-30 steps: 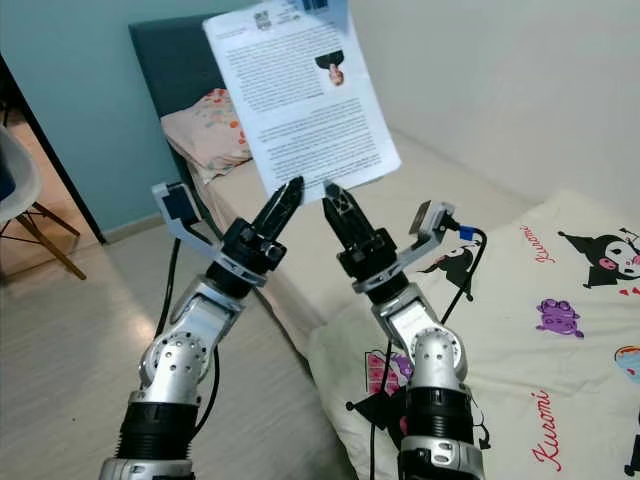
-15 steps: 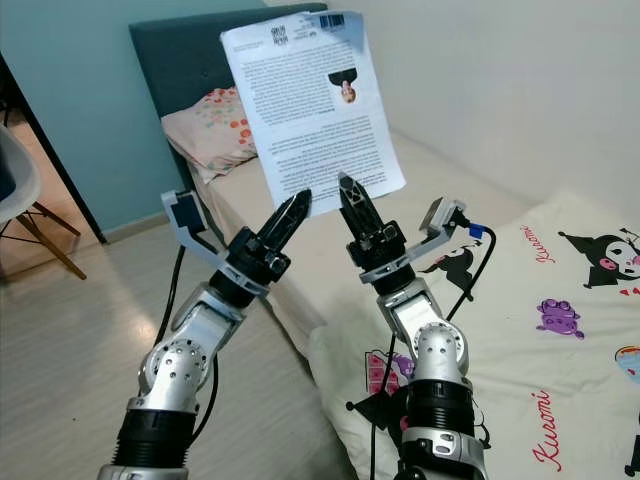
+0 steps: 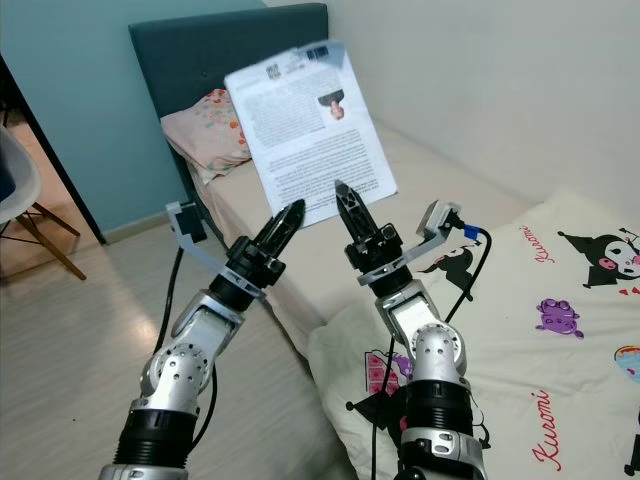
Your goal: Clean up the room
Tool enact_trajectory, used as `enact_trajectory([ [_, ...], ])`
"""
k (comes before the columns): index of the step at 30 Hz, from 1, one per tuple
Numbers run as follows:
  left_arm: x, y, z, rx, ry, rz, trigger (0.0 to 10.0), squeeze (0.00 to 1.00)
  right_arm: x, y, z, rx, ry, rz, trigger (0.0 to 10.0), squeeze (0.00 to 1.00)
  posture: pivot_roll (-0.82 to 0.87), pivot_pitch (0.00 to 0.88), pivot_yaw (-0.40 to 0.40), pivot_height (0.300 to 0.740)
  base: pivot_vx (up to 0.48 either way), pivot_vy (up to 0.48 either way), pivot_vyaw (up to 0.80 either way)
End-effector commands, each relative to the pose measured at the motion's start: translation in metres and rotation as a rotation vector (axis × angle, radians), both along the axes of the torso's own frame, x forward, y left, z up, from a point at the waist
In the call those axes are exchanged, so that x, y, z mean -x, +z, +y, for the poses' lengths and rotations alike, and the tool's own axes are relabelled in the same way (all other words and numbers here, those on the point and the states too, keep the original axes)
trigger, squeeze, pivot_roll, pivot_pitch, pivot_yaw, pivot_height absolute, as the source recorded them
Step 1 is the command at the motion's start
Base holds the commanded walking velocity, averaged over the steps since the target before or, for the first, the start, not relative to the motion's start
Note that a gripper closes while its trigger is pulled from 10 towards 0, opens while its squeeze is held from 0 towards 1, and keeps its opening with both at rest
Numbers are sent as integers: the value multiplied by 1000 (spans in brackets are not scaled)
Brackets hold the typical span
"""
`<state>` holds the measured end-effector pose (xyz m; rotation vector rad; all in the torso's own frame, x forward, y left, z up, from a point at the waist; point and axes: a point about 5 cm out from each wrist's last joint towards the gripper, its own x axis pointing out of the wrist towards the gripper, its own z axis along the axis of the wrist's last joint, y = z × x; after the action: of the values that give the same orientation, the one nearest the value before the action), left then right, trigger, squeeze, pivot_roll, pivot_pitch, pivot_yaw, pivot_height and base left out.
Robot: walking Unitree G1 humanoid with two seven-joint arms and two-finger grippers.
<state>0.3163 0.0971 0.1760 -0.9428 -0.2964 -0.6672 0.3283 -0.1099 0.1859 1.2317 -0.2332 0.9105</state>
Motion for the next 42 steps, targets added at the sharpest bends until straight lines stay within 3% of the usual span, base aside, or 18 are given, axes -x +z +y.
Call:
enact_trajectory([
  [1, -3, -24, 23, -11, 111, 114, 10000, 1000, -2, 7, 0, 6, -18, -36, 0, 0, -83, 0, -14, 740, 0, 0, 0],
  [5, -4, -48, 63, -69, 272, 224, 10000, 1000, -7, -3, 1, 83, -65, 13, 0, 0, -79, 0, -12, 740, 0, 0, 0],
  [7, -1, -67, 87, -129, 376, 322, 10000, 1000, -12, -14, 1, 188, -114, 72, 0, 0, -75, 0, -12, 740, 0, 0, 0],
  [8, -1, -67, 87, -129, 376, 322, 10000, 1000, -12, -14, 1, 188, -114, 72, 0, 0, -75, 0, -12, 740, 0, 0, 0],
  [9, 0, -79, 100, -170, 452, 400, 10000, 1000, -14, -23, 3, 294, -140, 89, 0, 0, -74, 0, -11, 740, 0, 0, 0],
  [10, 0, -79, 100, -170, 452, 400, 10000, 1000, -14, -23, 3, 294, -140, 89, 0, 0, -74, 0, -11, 740, 0, 0, 0],
  [12, 10, -108, 130, -264, 600, 587, 10000, 1000, -17, -43, 6, 540, -195, 120, 0, 0, -70, 0, -12, 740, 0, 0, 0],
  [13, 15, -121, 140, -316, 640, 665, 10000, 0, -17, -51, 5, 619, -218, 131, 0, 0, -67, 0, -13, 740, 0, 0, 0],
  [14, 15, -121, 140, -316, 640, 665, 10000, 0, -17, -51, 5, 619, -218, 131, 0, 0, -67, 0, -13, 740, 0, 0, 0],
  [15, 24, -136, 147, -381, 658, 733, 10000, 0, -17, -61, 3, 716, -235, 150, 5765, 0, -66, 0, -15, 740, 0, 0, 0],
  [18, 34, -150, 153, -449, 666, 792, 10000, 0, -16, -71, 1, 810, -249, 166, 5765, 0, -66, 0, -15, 740, 0, 0, 0],
  [19, 40, -157, 154, -493, 663, 821, 10000, 0, -16, -77, 1, 865, -254, 174, 10000, 0, -62, 0, -17, 740, 0, 0, 800],
  [21, 55, -178, 155, -551, 646, 903, 10000, 0, -13, -91, 1, 979, -251, 194, 10000, 0, -63, 0, -16, 740, 0, 0, 800],
  [22, 55, -178, 155, -551, 646, 903, 10000, 0, -13, -91, 1, 979, -251, 194, 10000, 0, -63, 0, -16, 740, 0, 0, 800],
  [26, 85, -209, 155, -651, 624, 1052, 10000, 0, -5, -113, 2, 1134, -228, 188, 10000, 0, -63, 0, -20, 740, 360, 0, 800],
  [30, 98, -220, 154, -676, 613, 1114, 10000, 0, -2, -120, 2, 1161, -222, 183, 10000, 0, -65, 0, -23, 740, 480, 0, 800],
  [31, 107, -228, 152, -710, 602, 1154, 10000, 0, -2, -121, 1, 1169, -229, 174, 10000, 0, -73, 0, -23, 740, 480, 0, 800],
  [42, 118, -237, 144, -762, 559, 1181, 10000, 0, -10, -120, -10, 1174, -321, 245, 10000, 0, -71, 0, -30, 740, 480, 0, 132],
])
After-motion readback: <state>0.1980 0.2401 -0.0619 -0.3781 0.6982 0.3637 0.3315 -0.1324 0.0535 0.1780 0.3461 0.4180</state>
